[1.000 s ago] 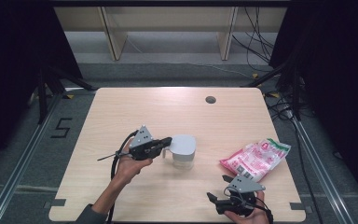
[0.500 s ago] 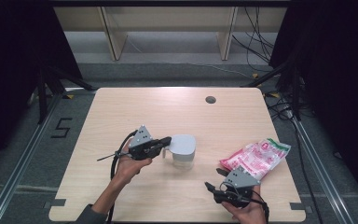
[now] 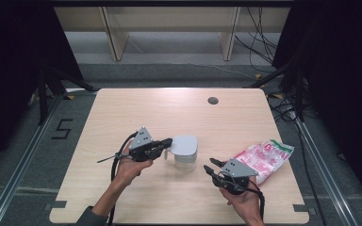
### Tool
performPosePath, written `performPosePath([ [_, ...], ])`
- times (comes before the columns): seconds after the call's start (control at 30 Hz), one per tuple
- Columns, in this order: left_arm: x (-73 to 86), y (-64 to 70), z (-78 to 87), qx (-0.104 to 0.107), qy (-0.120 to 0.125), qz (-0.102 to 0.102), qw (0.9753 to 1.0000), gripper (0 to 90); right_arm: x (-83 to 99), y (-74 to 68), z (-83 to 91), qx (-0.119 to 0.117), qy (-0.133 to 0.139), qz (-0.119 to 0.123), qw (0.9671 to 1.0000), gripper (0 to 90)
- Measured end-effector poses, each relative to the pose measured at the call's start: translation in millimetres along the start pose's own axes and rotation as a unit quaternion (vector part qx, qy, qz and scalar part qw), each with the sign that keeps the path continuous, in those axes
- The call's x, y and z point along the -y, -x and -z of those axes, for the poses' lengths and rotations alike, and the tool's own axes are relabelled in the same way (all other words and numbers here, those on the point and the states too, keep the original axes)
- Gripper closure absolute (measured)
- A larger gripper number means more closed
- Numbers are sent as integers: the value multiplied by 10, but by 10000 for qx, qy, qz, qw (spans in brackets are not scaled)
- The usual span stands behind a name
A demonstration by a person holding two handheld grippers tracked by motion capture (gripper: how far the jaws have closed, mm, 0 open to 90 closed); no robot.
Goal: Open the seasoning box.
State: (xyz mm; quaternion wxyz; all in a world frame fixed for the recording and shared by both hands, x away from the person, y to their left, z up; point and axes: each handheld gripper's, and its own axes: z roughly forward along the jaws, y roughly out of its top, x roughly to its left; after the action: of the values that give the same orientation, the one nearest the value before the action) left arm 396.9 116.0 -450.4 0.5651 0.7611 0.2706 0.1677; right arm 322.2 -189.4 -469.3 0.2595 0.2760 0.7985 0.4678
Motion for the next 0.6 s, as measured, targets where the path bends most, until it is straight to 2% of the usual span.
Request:
performPosePath([
  [0.03, 1, -4, 0, 6, 2, 12, 10000, 882, -13, 3, -6, 1, -20, 40, 10000, 669],
  [0.07, 6, 6, 0, -22, 11, 107, 9999, 881, -32, 6, -25, -59, -48, 74, 9999, 704],
  [0.17, 9, 5, 1, -26, 20, 99, 9999, 882, -68, 36, -77, -174, -120, 87, 9997, 783],
  [0.23, 9, 1, 3, -18, 16, 95, 10000, 882, -83, 59, -112, -237, -48, 85, 9997, 812],
  [0.33, 14, -2, 9, -44, -6, 70, 10000, 882, -107, 77, -144, -241, -22, 5, 9997, 835],
  [0.37, 16, -4, 10, -39, 1, 86, 10000, 882, -114, 89, -151, -237, -22, 43, 9997, 843],
  [0.43, 18, -14, 9, -41, 17, 67, 10000, 882, -128, 83, -167, -274, -48, -68, 9996, 850],
  [0.57, 18, -4, 10, -54, 9, 81, 10000, 882, -179, 119, -192, -297, 42, -70, 9995, 889],
  [0.6, 18, -5, 10, -45, 8, 70, 10000, 883, -197, 137, -198, -320, 50, 54, 9995, 899],
])
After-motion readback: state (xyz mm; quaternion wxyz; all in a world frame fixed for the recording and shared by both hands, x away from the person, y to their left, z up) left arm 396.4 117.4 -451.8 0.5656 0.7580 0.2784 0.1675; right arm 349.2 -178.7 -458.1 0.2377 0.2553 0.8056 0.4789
